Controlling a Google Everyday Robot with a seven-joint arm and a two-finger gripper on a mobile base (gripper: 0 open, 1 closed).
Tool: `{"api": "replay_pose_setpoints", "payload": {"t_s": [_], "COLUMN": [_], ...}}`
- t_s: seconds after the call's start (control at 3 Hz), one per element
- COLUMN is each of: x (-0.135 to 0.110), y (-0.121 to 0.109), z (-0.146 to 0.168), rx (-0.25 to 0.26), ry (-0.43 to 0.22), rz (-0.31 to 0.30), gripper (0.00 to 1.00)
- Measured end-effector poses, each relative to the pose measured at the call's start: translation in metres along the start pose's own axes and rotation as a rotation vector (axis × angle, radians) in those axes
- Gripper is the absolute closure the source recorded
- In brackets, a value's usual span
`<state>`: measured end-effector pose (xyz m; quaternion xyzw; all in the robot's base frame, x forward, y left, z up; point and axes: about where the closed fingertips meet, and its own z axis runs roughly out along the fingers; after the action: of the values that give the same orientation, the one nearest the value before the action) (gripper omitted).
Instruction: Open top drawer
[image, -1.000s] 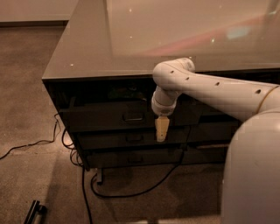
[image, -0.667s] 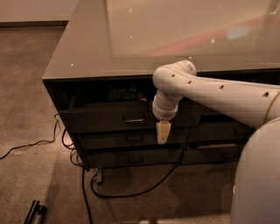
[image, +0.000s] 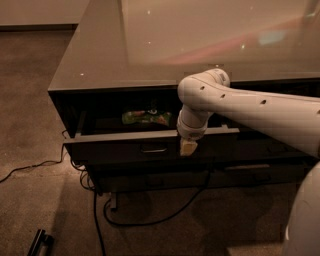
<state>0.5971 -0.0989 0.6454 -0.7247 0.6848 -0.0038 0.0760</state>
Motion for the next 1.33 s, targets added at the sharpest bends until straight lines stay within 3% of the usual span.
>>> {"api": "replay_pose_setpoints", "payload": {"t_s": [0.33, 0.67, 1.33], "x": [-0.001, -0.002, -0.002], "y": [-0.001, -0.002, -0.003], "z": [-0.009, -0.017, -0.022], "rx": [0.000, 0.000, 0.000], "ry": [0.000, 0.000, 0.000], "rz": [0.000, 0.000, 0.000], "gripper": [0.74, 0.71, 0.24]}}
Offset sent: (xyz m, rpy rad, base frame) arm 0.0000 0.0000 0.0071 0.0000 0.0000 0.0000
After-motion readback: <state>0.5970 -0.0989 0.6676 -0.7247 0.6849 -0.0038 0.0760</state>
